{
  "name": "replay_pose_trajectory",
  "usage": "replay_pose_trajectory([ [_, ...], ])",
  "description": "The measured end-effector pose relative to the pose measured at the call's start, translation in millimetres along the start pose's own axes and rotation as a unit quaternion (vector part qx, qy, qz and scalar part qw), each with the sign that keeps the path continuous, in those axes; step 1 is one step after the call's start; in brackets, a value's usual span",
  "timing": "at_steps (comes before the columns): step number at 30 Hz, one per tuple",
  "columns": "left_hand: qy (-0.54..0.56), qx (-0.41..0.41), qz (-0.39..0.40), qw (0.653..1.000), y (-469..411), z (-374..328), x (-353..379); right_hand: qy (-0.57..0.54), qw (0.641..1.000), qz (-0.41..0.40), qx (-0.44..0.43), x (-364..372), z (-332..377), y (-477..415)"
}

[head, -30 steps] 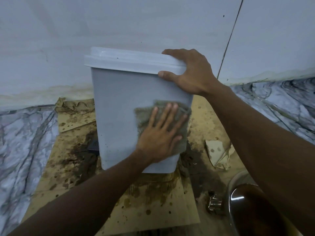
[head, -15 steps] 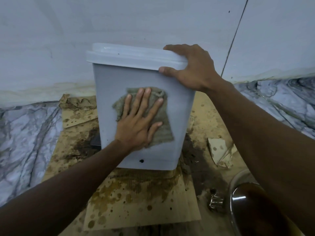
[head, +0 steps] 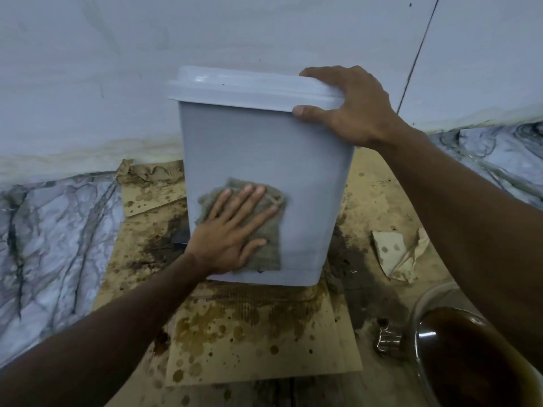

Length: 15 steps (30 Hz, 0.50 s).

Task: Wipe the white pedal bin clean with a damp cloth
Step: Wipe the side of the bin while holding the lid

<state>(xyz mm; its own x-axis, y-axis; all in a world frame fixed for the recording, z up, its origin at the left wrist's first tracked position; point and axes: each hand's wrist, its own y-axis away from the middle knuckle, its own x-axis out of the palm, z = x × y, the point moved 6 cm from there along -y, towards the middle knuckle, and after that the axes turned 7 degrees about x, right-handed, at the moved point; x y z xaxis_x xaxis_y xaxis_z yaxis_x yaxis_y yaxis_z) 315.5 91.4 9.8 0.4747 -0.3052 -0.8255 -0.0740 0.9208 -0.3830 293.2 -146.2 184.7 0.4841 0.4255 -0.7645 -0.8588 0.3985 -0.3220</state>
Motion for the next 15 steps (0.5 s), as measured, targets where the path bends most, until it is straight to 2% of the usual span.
replay_pose_trajectory([
  [3,-0.010,-0.132,-0.062,0.989,-25,55,-30,0.001,1.000,0.002,0.001,0,-1,-1],
  [6,-0.003,-0.195,-0.115,0.974,-29,71,-38,0.003,1.000,0.004,-0.002,1,-2,-1],
  [12,0.055,-0.255,-0.068,0.963,30,9,10,0.004,1.000,0.003,0.002,5,0,-9],
  [14,0.071,-0.308,-0.077,0.945,45,-11,20,0.007,1.000,0.001,0.002,6,1,-9],
  [15,0.085,-0.359,-0.092,0.925,48,-22,22,0.007,1.000,0.000,0.002,6,2,-9],
])
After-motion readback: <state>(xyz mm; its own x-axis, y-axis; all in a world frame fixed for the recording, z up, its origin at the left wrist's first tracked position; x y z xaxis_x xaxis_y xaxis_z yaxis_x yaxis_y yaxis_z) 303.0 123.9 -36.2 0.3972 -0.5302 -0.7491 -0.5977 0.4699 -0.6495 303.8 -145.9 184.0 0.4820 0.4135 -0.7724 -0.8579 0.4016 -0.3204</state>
